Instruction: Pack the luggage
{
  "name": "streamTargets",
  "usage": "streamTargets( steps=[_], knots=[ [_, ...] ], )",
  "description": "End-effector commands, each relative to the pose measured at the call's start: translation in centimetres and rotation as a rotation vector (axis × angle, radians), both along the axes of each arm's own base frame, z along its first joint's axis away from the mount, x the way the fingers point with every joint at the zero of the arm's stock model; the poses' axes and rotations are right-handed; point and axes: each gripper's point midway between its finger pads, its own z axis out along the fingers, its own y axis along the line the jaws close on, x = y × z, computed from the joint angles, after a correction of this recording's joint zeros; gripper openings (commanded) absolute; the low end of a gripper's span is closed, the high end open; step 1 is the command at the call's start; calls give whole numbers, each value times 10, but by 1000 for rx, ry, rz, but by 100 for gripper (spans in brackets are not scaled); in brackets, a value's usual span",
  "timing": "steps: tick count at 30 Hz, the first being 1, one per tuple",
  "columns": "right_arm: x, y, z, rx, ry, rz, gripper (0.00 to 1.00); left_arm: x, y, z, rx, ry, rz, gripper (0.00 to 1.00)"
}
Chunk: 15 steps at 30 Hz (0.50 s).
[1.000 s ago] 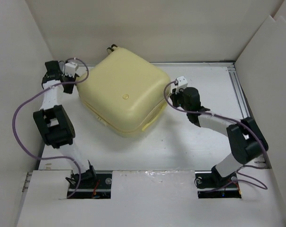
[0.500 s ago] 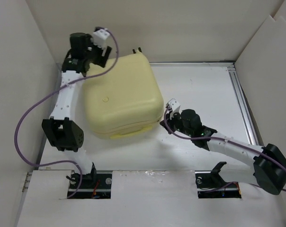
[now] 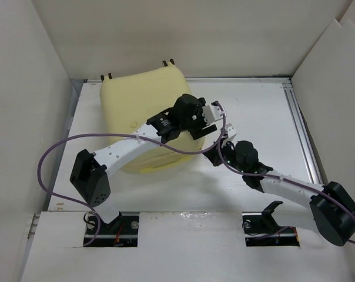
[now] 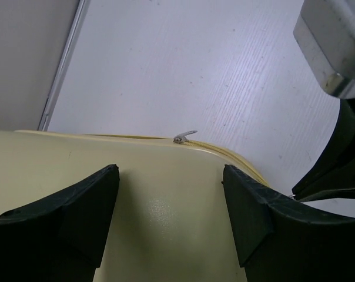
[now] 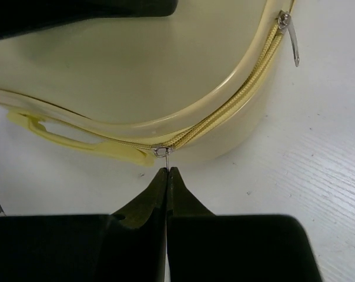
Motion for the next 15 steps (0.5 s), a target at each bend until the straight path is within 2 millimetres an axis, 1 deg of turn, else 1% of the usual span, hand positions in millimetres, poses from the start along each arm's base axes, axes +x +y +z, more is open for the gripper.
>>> streamTargets(
  steps=[1,2,3,4,5,6,7,8,9,10,11,12,13,14,15],
  knots=[
    [22,-49,-20,-66,47,-250,0,6,80,-74,299,60,184,66],
    [28,-55,-17,-67,42,-279,0,3,83,-82,314,73,183,64],
    [36,-64,-13,-73,37,-326,0,2,85,-81,313,61,177,64],
    [43,-68,-5,-81,28,-347,0,-2,89,-87,318,65,176,62],
    [48,-72,0,-83,24,-371,0,-4,91,-92,329,74,175,59],
    [58,-79,13,-118,0,-403,0,-8,96,-97,344,78,167,53],
    [61,-86,13,-123,-2,-432,0,-6,96,-95,342,68,175,53],
    [68,-87,30,-151,-39,-436,0,-8,103,-100,352,78,183,50],
    [73,-88,39,-165,-60,-445,0,-10,105,-104,360,85,182,43],
    [80,-97,44,-194,-73,-485,0,-12,104,-104,348,85,175,40],
    [88,-97,53,-232,-94,-485,0,-10,107,-106,348,86,184,38],
    [93,-99,57,-256,-103,-495,0,-14,107,-111,342,106,179,37],
    [98,-104,58,-286,-106,-524,0,-12,110,-111,342,107,188,35],
    [104,-107,59,-304,-111,-538,0,-12,110,-107,334,100,189,35],
    [114,-111,53,-344,-100,-543,0,-15,110,-111,336,113,179,35]
  ],
)
